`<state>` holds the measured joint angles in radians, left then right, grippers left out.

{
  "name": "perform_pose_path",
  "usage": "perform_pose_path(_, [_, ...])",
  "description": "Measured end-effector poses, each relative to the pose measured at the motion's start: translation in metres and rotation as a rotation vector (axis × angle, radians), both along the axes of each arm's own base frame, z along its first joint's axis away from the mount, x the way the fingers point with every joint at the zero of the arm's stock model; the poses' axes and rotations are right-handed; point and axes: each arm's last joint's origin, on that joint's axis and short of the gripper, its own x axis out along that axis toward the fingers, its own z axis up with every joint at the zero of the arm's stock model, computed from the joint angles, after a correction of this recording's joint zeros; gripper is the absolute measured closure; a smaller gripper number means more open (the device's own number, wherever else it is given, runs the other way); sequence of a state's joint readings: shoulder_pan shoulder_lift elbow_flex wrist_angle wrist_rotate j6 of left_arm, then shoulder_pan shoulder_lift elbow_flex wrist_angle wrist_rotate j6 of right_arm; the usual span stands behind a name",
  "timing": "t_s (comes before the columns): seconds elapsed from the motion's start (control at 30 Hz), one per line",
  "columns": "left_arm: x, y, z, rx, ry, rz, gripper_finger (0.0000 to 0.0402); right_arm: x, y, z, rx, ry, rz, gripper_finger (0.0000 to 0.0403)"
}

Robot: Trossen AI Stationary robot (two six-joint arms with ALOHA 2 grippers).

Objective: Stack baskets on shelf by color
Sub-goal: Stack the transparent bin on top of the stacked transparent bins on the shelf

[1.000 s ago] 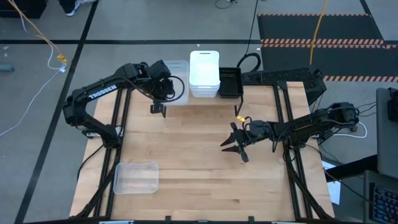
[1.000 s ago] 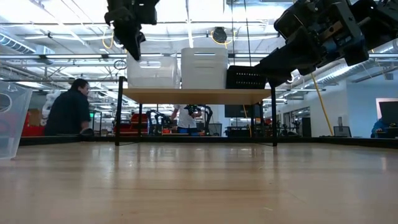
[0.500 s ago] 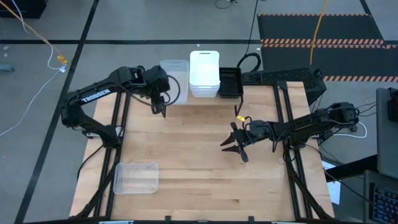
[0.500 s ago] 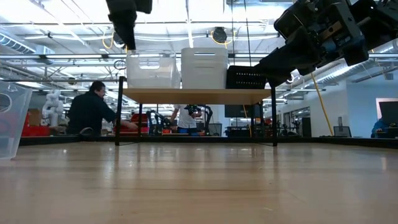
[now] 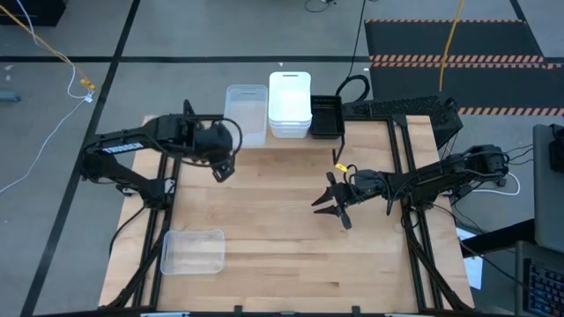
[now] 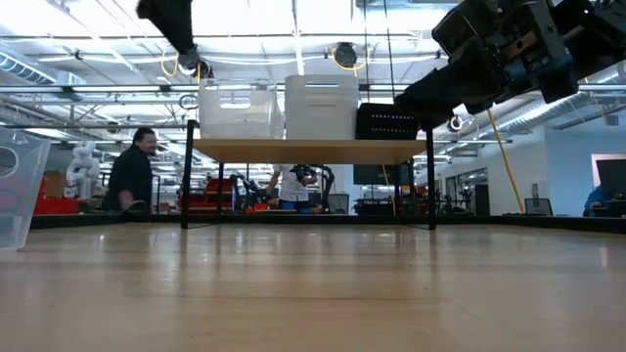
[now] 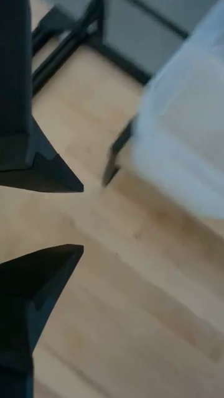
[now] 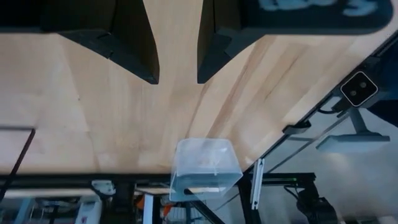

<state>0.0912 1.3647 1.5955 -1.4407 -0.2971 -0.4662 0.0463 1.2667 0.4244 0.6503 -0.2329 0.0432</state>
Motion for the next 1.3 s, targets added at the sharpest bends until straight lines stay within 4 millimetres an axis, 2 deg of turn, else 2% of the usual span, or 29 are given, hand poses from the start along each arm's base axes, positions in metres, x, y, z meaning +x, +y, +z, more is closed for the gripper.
perform_pose_path(0.1, [-0.001,-0.02,-0.008,-0.039,-0.017,0.074,0.0254,0.0,-0.002,0.001,-0.049,-0.025,0.004,0.0298])
perform_pose_path(0.17, [0.001,-0.036,-0.022,-0.07,-0.005,0.129,0.0254,0.001,-0.005,0.002,-0.085,-0.047,0.003,0.0298])
perform_pose_path(0.3, [0.0,-0.069,-0.057,-0.194,-0.007,0.306,0.0254,0.002,-0.011,0.004,-0.152,-0.089,-0.008,0.0298])
perform_pose_path(0.53, [-0.003,-0.135,-0.126,-0.578,-0.035,0.561,0.0254,0.003,-0.021,0.009,-0.201,-0.145,-0.043,0.0298])
perform_pose_path(0.67, [-0.009,-0.16,-0.154,-0.658,-0.063,0.626,0.0254,0.003,-0.024,0.012,-0.207,-0.175,-0.06,0.0298])
perform_pose_path(0.77, [-0.014,-0.167,-0.17,-0.644,-0.067,0.636,0.0254,0.003,-0.026,0.012,-0.207,-0.173,-0.064,0.0298])
perform_pose_path(0.9, [-0.016,-0.162,-0.185,-0.63,-0.077,0.634,0.0254,0.003,-0.026,0.012,-0.205,-0.171,-0.065,0.0298])
perform_pose_path(1.03, [-0.019,-0.156,-0.199,-0.642,-0.011,0.596,0.0261,0.003,-0.026,0.011,-0.186,-0.158,-0.068,0.0298])
perform_pose_path(1.17, [-0.016,-0.148,-0.202,-0.666,0.033,0.564,0.0307,0.003,-0.026,0.009,-0.153,-0.136,-0.073,0.0298])
perform_pose_path(1.3, [-0.004,-0.145,-0.189,-0.707,-0.003,0.502,0.0382,0.002,-0.026,0.005,-0.145,-0.086,-0.073,0.0298])
